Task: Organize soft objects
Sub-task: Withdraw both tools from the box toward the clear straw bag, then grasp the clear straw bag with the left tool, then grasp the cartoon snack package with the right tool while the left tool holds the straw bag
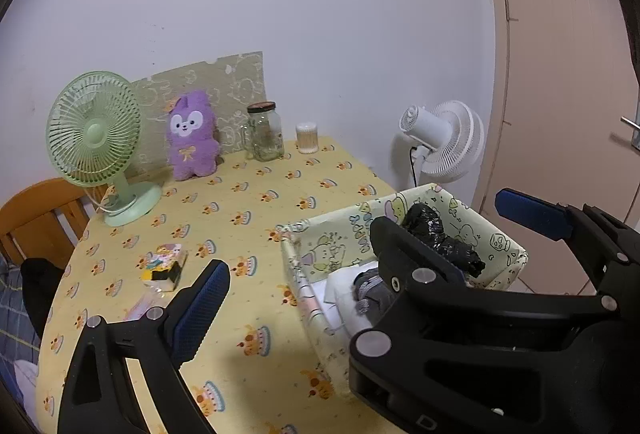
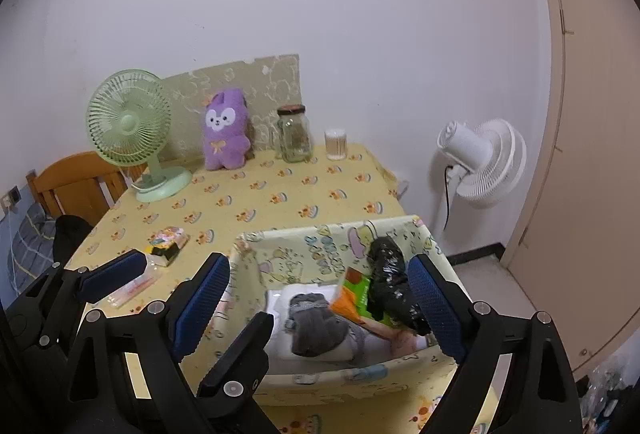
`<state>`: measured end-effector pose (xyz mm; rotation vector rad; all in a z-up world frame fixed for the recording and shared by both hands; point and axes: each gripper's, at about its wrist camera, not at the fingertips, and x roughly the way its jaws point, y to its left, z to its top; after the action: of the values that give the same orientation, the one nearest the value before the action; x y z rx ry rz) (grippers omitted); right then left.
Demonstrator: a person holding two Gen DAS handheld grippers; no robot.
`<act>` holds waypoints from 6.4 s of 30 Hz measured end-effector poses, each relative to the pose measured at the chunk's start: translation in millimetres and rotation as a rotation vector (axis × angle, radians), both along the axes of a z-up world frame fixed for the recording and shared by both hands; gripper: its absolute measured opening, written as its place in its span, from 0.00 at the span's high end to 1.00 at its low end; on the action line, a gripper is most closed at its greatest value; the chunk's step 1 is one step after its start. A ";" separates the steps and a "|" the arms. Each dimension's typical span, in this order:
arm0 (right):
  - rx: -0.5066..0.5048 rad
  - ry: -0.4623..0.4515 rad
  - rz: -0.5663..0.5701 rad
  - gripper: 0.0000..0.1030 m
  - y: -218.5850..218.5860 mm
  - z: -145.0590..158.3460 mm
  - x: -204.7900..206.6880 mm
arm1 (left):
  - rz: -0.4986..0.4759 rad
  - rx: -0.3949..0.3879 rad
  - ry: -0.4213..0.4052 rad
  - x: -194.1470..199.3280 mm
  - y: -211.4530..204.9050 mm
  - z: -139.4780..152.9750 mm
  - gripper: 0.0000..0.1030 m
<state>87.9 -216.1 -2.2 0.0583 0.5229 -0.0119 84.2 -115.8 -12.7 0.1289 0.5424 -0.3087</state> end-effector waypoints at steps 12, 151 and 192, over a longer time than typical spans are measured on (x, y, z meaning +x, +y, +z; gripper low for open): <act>-0.006 -0.040 0.032 0.10 40.5 14.6 -16.3 | 0.034 -0.015 -0.045 -20.0 40.3 11.9 0.06; 0.049 0.272 0.205 0.09 244.5 -94.8 190.6 | 0.299 0.060 0.253 155.4 237.5 -89.1 0.79; 0.047 0.365 0.223 0.45 244.0 -131.8 197.7 | 0.281 0.080 0.291 151.8 228.7 -116.4 0.76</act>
<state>285.6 27.9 -134.0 0.0437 0.8923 0.2108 236.0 113.0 -129.2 0.0840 0.8520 -0.0302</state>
